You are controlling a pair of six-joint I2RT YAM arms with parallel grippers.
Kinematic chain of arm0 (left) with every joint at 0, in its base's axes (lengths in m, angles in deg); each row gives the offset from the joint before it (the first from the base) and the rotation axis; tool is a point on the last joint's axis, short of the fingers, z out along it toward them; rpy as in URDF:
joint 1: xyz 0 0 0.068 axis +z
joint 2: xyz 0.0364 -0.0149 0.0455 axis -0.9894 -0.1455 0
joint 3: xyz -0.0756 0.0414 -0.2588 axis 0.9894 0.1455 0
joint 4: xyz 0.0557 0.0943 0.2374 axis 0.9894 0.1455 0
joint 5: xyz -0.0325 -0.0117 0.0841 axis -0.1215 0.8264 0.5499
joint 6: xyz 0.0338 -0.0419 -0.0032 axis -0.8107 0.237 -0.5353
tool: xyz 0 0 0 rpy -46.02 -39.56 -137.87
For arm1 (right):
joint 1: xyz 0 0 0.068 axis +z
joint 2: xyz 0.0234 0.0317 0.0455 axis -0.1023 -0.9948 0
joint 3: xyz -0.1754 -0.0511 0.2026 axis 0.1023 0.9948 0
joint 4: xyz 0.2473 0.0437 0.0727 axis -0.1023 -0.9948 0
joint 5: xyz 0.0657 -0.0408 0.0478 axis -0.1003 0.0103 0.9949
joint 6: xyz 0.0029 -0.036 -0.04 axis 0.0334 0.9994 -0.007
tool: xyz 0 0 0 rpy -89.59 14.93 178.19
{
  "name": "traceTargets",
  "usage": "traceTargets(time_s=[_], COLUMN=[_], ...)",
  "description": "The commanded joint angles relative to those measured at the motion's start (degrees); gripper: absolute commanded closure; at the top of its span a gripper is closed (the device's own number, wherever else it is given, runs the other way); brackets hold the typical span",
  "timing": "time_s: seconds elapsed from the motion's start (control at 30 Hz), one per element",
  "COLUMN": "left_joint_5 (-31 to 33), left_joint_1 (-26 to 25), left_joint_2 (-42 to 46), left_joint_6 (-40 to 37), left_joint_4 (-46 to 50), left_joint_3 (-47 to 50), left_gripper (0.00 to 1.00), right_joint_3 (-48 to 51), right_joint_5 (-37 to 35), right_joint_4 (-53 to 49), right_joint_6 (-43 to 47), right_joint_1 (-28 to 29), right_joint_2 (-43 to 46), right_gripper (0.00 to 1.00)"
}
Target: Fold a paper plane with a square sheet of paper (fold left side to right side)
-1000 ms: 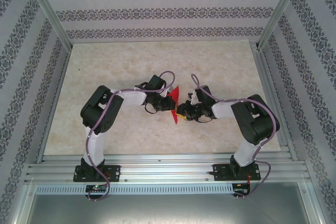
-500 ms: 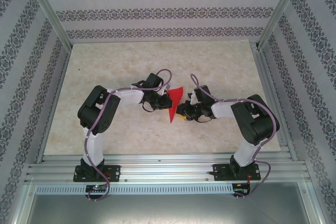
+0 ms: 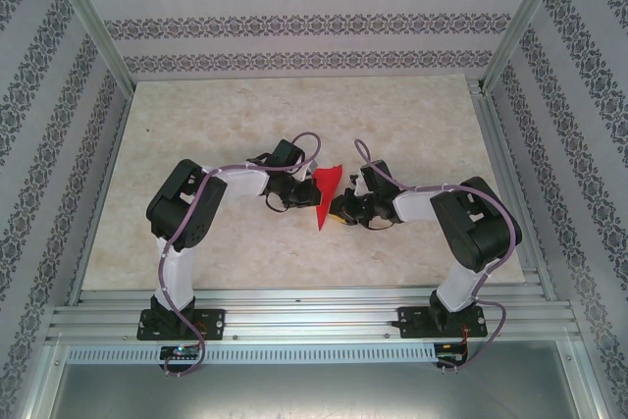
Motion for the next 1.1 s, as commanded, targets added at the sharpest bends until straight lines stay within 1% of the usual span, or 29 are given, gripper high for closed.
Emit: traceTargets(time_s=[0.0, 0.5, 0.7, 0.77, 0.93, 1.07], left_joint_5=[0.2, 0.9, 0.5, 0.5, 0.5, 0.6], left_joint_1=[0.1, -0.5, -0.9, -1.0, -1.1, -1.2], left_joint_2=[-2.3, -3.6, -3.7, -3.8, -3.9, -3.8], left_joint_6=[-0.4, -0.7, -0.5, -0.4, -0.3, -0.3], left_joint_4=[-0.9, -0.5, -0.8, -0.9, -0.9, -1.1], left_joint_3=[0.8, 0.4, 0.1, 0.0, 0.2, 0.5], left_gripper=[0.92, 0.93, 0.93, 0.93, 0.94, 0.93], right_joint_3=[-0.7, -2.1, -2.7, -2.8, -2.5, -2.5], right_joint_5=[-0.7, -1.4, -1.4, -1.9, -2.8, -3.7], right_joint_4=[2.0, 1.3, 1.8, 2.2, 2.8, 1.2], right_joint_6=[-1.0, -0.8, -0.9, -0.9, -0.8, 0.2], right_joint_1=[0.5, 0.6, 1.2, 1.5, 1.7, 1.7], right_joint_2=[0.8, 2.3, 0.4, -0.7, -2.4, -2.8], right_gripper=[0.86, 0.86, 0.85, 0.84, 0.78, 0.77])
